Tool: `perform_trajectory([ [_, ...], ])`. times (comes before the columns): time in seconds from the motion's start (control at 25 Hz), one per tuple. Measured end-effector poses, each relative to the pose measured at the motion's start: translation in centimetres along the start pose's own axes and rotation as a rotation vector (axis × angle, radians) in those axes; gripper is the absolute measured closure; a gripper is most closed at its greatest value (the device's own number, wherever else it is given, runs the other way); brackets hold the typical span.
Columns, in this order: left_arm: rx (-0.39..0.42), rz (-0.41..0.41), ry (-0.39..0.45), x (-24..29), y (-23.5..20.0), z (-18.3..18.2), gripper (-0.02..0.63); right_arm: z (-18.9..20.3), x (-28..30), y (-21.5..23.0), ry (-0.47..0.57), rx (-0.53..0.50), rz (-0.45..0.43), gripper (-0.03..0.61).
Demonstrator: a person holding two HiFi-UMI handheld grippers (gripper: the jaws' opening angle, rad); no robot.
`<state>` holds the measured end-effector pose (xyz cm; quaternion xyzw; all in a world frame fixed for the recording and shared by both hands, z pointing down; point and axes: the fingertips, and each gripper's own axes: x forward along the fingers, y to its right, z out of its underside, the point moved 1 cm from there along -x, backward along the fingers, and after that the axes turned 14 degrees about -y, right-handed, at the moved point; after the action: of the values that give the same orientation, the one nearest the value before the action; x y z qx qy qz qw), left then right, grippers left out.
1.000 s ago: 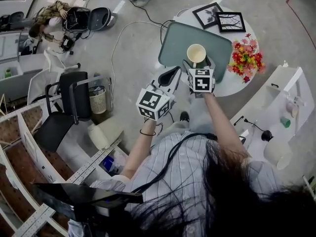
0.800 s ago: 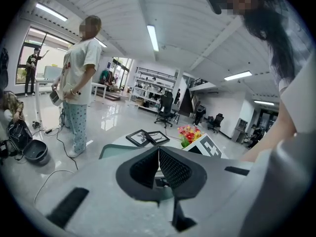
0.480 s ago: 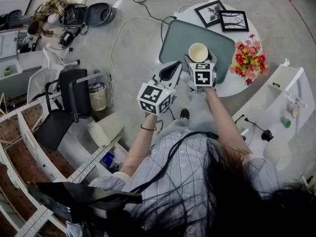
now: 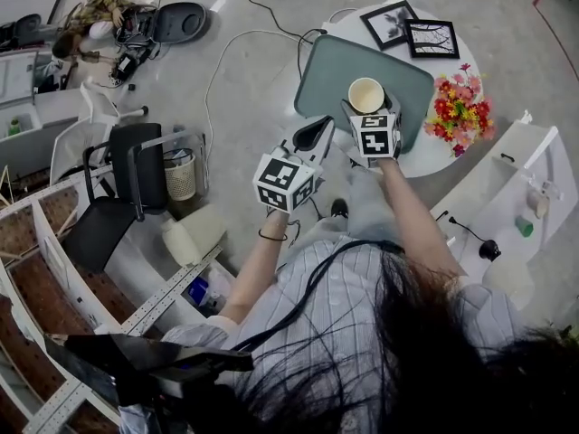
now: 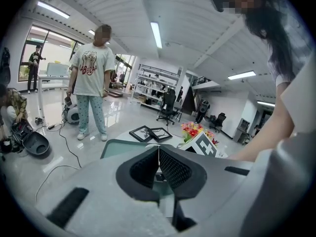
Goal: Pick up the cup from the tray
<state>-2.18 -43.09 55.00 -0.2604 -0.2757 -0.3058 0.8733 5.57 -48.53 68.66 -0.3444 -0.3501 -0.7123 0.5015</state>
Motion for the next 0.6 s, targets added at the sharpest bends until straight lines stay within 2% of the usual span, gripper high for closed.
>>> perform_trajectory([
  [0.12,-0.001,0.002,0.0,-0.3,0.3,0.2,0.6,0.4,-0.1,0.2,-0.003,-0.024,-0.012,0.158],
  [0.4,-0.003,-0.006,0.016,-1.0,0.5,0.2,0.6,1.8,-1.8,0.6,0.008,0.075,-0.071,0.158],
  [0.6,-0.003,-0.005,0.031,-1.6,0.7,0.4,0.6,1.1,-4.1,0.2,0.038,0.093,-0.096,0.158],
])
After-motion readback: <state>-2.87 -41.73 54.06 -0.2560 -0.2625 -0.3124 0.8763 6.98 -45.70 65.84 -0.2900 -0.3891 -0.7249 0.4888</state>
